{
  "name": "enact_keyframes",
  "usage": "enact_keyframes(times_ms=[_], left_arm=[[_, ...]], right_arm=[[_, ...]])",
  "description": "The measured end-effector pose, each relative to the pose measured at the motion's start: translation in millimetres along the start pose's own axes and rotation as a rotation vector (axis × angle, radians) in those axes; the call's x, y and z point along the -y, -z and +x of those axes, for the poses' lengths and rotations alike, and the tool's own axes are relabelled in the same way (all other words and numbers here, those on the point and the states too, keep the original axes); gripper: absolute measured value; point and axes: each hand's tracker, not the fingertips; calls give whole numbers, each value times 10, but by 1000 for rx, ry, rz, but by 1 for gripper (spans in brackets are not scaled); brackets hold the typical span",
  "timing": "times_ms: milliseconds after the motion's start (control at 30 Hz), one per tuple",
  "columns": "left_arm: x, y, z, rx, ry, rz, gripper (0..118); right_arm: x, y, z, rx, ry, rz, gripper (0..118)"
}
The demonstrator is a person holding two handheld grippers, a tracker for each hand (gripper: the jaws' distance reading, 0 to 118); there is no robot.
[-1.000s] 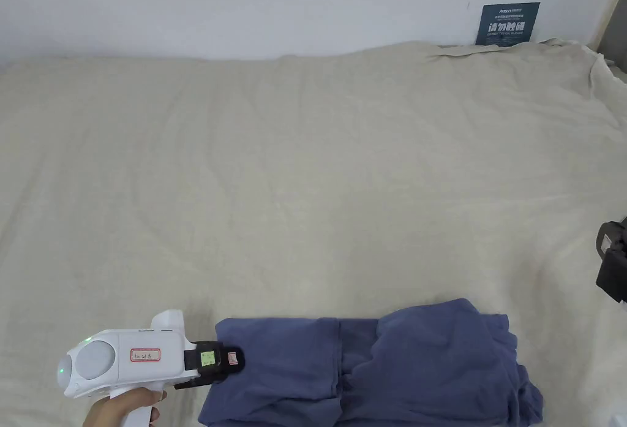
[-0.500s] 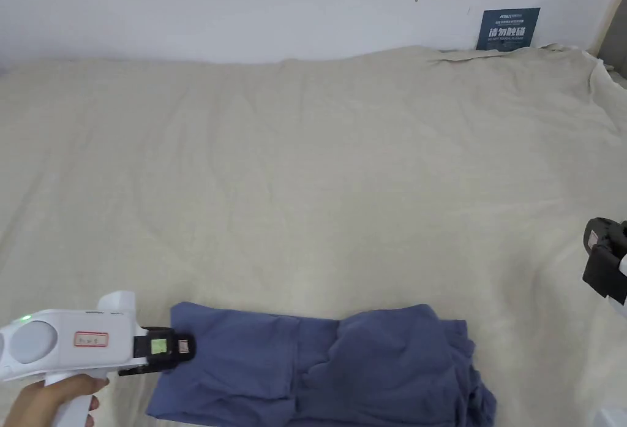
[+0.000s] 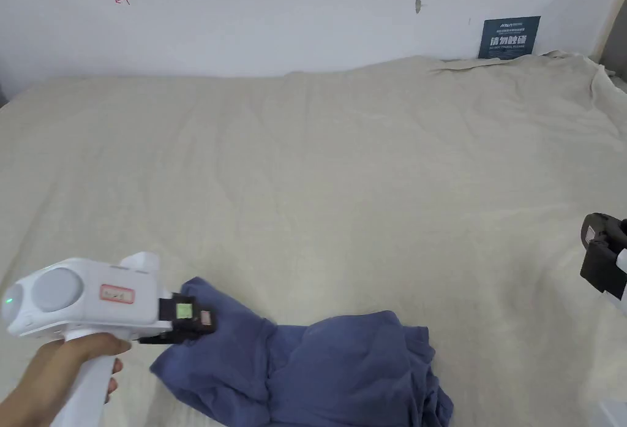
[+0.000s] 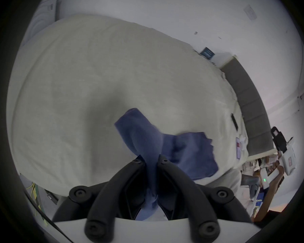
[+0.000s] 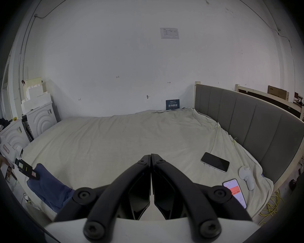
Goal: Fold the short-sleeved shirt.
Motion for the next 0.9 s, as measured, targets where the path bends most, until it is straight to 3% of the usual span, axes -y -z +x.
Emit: enact_keyframes(times_ms=[467, 833, 900], left_arm=[[119, 1368, 1592, 139, 202, -226, 9], [448, 2071, 1927, 73, 195, -291, 9], [485, 2077, 1956, 68, 190, -280, 15]], right_arm=[[69, -193, 187, 41, 7, -1, 0], [141, -222, 277, 61, 5, -26, 0], [145, -222, 283, 64, 6, -30, 0]])
